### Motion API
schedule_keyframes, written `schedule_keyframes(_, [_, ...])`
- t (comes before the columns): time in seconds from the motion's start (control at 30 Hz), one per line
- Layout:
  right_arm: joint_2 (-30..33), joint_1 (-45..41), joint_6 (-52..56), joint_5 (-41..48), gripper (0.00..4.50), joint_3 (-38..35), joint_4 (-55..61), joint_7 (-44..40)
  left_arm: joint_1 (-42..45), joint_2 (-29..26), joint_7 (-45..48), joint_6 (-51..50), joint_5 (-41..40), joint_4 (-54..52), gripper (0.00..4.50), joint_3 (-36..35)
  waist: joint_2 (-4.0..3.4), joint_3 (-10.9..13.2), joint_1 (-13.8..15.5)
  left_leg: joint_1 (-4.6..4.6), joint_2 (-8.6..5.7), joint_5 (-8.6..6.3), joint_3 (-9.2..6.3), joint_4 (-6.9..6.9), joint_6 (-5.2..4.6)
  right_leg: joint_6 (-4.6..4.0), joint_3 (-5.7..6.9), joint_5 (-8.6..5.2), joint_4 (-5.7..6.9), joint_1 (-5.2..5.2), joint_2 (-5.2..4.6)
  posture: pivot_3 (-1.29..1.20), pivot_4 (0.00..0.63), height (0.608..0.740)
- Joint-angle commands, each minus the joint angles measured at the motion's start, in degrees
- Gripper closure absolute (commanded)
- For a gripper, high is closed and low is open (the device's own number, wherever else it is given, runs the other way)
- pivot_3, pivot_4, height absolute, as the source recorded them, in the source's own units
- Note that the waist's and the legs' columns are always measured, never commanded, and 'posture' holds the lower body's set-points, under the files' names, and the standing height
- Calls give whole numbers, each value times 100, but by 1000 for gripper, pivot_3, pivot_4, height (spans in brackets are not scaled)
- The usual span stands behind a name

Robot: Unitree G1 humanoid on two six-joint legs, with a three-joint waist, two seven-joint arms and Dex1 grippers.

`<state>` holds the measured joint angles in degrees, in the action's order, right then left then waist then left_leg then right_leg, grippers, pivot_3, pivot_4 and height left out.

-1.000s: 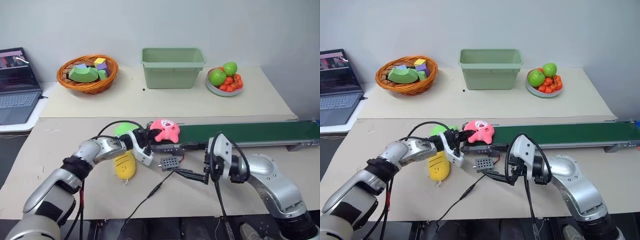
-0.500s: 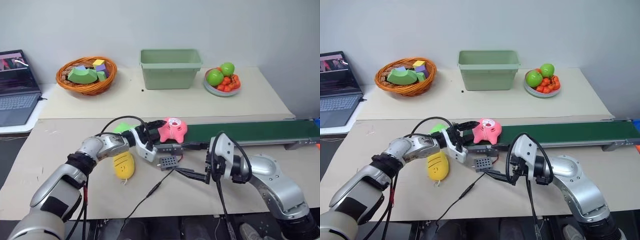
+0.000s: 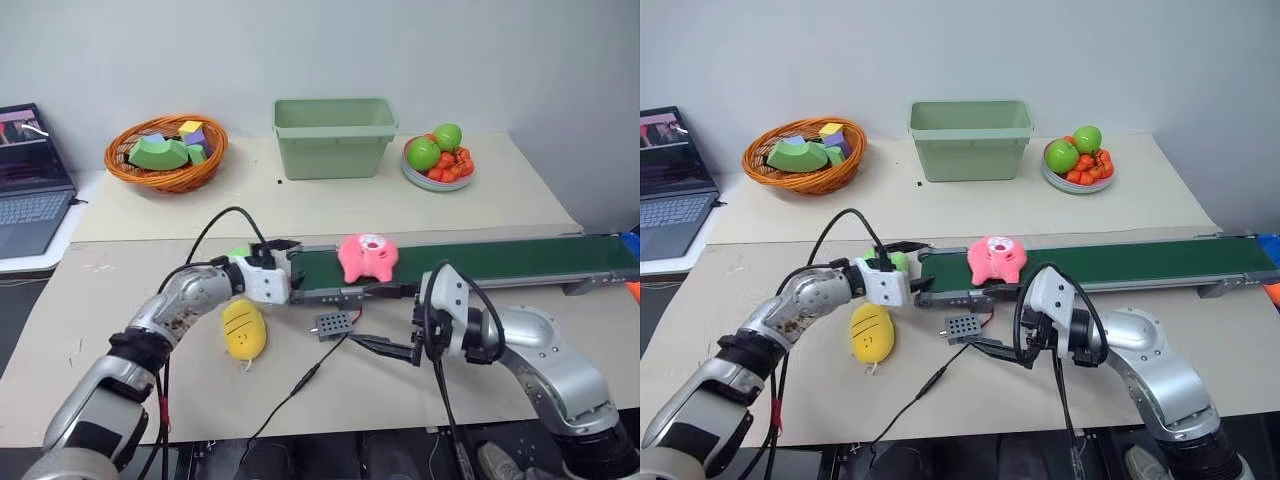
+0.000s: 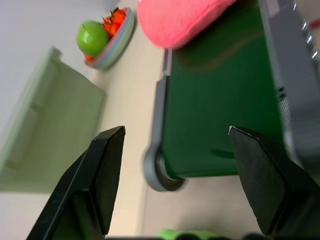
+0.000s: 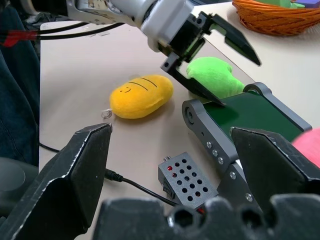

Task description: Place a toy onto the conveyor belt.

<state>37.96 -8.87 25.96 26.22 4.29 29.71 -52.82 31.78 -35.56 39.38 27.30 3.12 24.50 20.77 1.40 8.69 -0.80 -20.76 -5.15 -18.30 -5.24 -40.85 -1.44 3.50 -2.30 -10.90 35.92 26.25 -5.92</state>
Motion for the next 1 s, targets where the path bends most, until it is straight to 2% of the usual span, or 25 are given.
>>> schedule_keyframes(0.03, [54, -96, -18, 142, 0, -146, 81, -39, -349, 102, 996, -1264, -1272, -789, 952, -354, 0, 0, -1, -1, 0, 0, 0, 0, 0, 0, 0, 0, 0, 0, 0, 0, 150, 728])
schedule_keyframes(0.17, [64, -81, -3, 146, 0, -182, 91, -31, -691, 168, 1595, -2714, -2411, -1627, 952, -739, -1, 0, 10, -1, 0, -4, 1, 0, -6, 0, 1, 0, 5, -2, 0, 0, 150, 728])
schedule_keyframes(0.23, [73, -57, 11, 155, 0, -214, 104, -17, -798, 152, 1767, -3169, -2729, -1929, 952, -902, 0, 0, 9, -6, 0, -6, 0, -6, -11, 0, 3, 0, 6, -2, -1, 0, 150, 728])
schedule_keyframes(0.77, [234, 158, -15, 189, 0, -477, -38, 23, -1537, -259, 1632, -4286, -3079, -3527, 952, -2038, -1, 0, 15, 3, 0, -5, 9, -4, -8, 0, -3, 0, -12, -5, -5, 0, 150, 728])
schedule_keyframes(1.0, [212, 3, -122, 95, 0, -387, -333, -36, -1694, -237, 1453, -4509, -3072, -3862, 952, -2179, -1, 0, 16, 4, 0, -6, 10, -4, -8, 0, -4, 0, -12, -6, -5, 0, 150, 728])
